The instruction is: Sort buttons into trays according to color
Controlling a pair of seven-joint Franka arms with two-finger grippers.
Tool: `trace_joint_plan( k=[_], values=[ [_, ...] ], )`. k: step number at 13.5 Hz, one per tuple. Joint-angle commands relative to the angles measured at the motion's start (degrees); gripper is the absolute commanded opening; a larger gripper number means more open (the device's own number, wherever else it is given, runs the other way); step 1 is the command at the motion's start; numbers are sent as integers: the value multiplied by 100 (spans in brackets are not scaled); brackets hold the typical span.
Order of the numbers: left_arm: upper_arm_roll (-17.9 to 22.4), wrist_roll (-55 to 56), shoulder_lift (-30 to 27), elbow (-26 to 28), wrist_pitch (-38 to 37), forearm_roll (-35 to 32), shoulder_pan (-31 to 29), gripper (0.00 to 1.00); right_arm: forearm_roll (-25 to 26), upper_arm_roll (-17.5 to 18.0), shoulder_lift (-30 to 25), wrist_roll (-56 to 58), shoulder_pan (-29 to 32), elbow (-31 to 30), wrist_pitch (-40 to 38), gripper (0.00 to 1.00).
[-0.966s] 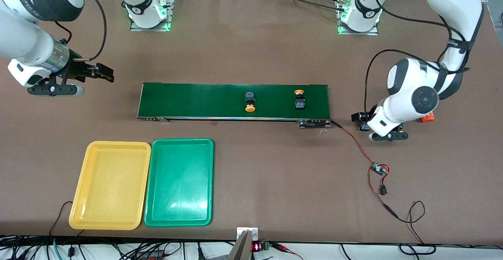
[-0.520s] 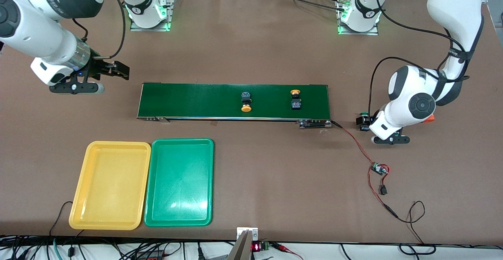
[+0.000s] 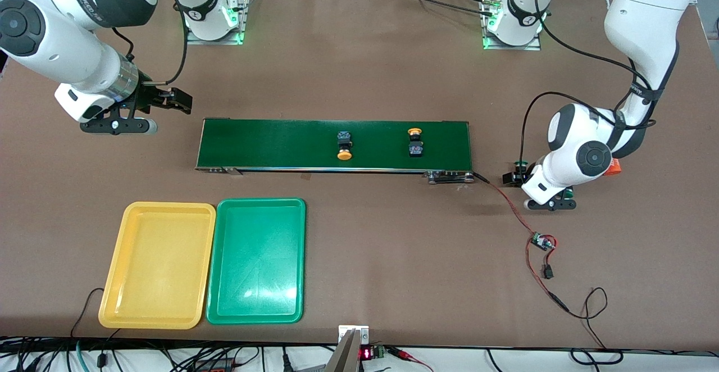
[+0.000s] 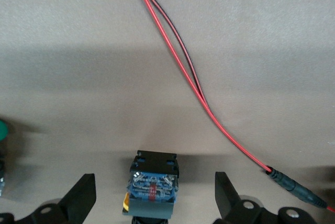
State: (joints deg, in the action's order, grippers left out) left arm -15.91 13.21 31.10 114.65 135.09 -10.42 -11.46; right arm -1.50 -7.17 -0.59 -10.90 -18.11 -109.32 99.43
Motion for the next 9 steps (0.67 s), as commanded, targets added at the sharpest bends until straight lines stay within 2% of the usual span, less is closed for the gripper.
trace_joint_plan(
  k=[1, 3, 5, 8, 9],
  values=[
    [-26, -56, -42, 145, 26, -127, -75, 100, -61, -30, -82, 9, 1, -10, -64, 100],
    [-35, -91, -42, 242, 17, -127, -84, 89, -61, -21, -56, 0, -17, -10, -21, 100],
    [-35, -214, -60, 321, 9, -127, -84, 66, -61, -21, 6, -9, -26, -27, 50, 100],
    [-35, -416, -121, 321, -53, -119, -84, 12, -61, -21, 129, -52, -236, -132, 277, 100],
    [-44, -425, -200, 304, -105, -119, -84, 0, -61, -21, 129, -53, -254, -272, 479, 100]
  ],
)
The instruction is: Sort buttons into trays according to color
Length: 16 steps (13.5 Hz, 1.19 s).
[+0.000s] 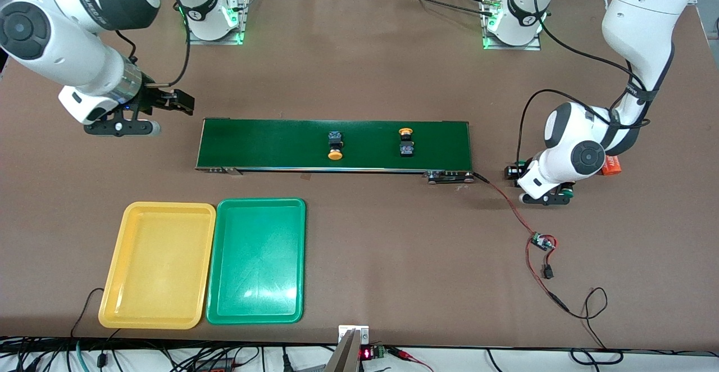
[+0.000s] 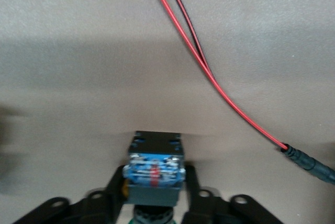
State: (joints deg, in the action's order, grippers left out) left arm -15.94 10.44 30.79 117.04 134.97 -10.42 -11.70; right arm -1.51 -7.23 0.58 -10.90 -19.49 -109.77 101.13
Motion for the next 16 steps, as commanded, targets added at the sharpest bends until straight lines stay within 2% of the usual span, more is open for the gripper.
trace_joint_plan(
  k=[1, 4, 5, 7, 9, 11, 16],
  values=[
    [-41, -147, -283, 29, -189, -109, -52, 0, -60, -7, -40, -53, -160, -498, 615, 100],
    [-137, -138, -906, 29, -452, -66, 27, 0, -60, -7, -102, -70, -284, -1036, 1214, 100],
    [-285, -121, -1082, 20, -601, -48, 80, 0, -60, -7, -102, -79, -310, -1150, 1373, 100],
    [-558, -94, -1303, 20, -787, 398, 115, 0, -60, -7, -76, -367, -528, -1300, 1611, 100],
    [-717, -68, -1321, 20, -823, 987, 325, 0, -60, -7, 46, -781, -836, -1292, 1742, 100],
    [-744, 185, -1364, 46, -849, 1304, 632, 0, -60, -7, 213, -1105, -1152, -1266, 1901, 100],
    [-744, 1082, -1225, 73, -964, 1508, 1406, 0, -60, -7, 889, -2108, -1909, -1038, 2516, 100]
  ],
)
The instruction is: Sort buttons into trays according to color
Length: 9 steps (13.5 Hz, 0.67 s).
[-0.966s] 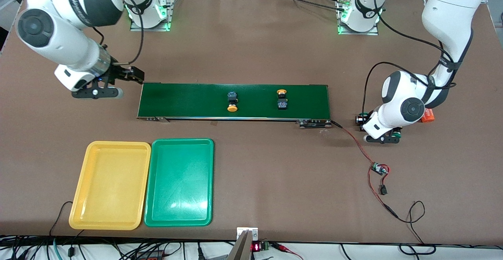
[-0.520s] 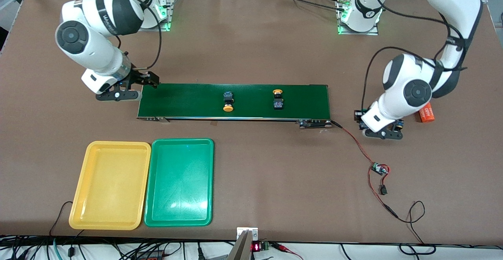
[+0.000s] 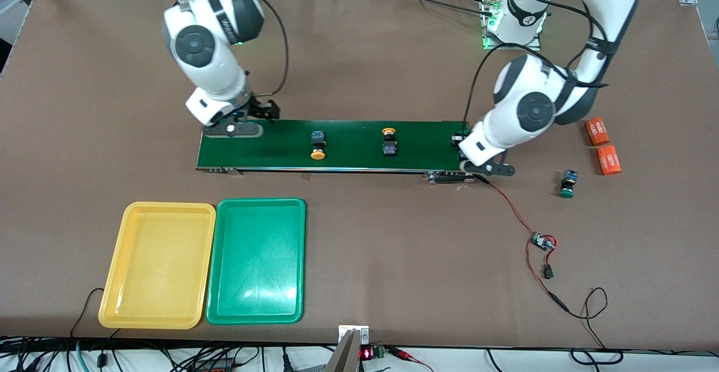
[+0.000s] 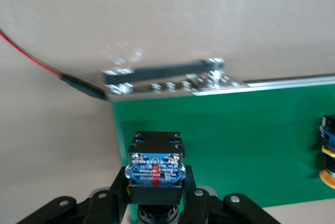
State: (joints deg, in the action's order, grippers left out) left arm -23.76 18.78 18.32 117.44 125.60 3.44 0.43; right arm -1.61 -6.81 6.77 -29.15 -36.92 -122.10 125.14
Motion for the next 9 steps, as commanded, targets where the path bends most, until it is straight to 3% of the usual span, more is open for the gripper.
trace_joint_plan(
  k=[1, 5, 9],
  values=[
    [29, 344, 75, 34, -9, 122, 246, 0, -58, -40, 394, -293, -175, 318, 116, 100],
    [38, 345, 171, 60, 70, 139, 431, 3, -146, -40, 658, -503, -315, 687, 116, 100],
    [47, 328, 453, 122, 615, 130, 510, 5, -375, -48, 1036, -662, -395, 986, 116, 100]
  ],
)
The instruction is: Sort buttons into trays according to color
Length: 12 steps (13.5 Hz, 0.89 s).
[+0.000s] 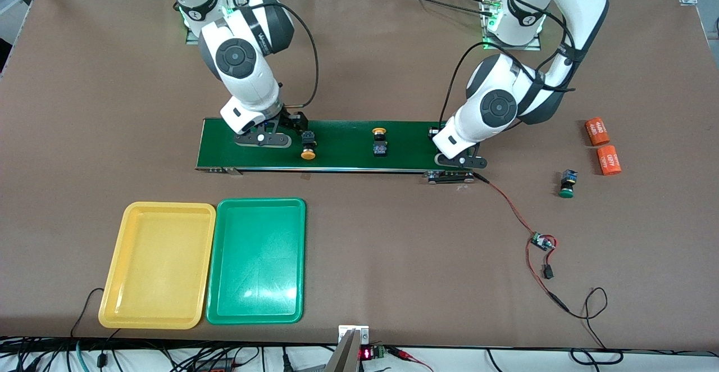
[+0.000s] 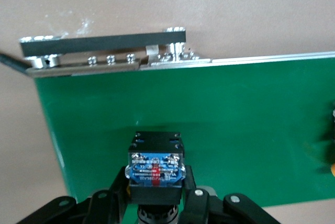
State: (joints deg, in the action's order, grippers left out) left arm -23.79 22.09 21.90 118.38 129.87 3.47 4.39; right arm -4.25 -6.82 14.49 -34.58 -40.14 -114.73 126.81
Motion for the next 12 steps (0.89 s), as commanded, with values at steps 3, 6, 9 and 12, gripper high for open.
trace_joint_plan(
  k=[3, 6, 9, 12],
  values=[
    [50, 6, 105, 18, 223, 145, 106, 98, -103, -21, 397, -75, -125, 223, -60, 100],
    [50, -29, -482, -17, -197, 145, -25, 100, -103, 5, 564, -40, -134, 223, -33, 100],
    [68, -38, -862, -17, -278, 101, -893, 100, -103, 5, 818, 4, -125, 214, 151, 100],
    [111, -64, -688, -17, -217, 57, -1719, 100, -94, 5, 907, 22, -64, 214, 230, 97]
  ],
)
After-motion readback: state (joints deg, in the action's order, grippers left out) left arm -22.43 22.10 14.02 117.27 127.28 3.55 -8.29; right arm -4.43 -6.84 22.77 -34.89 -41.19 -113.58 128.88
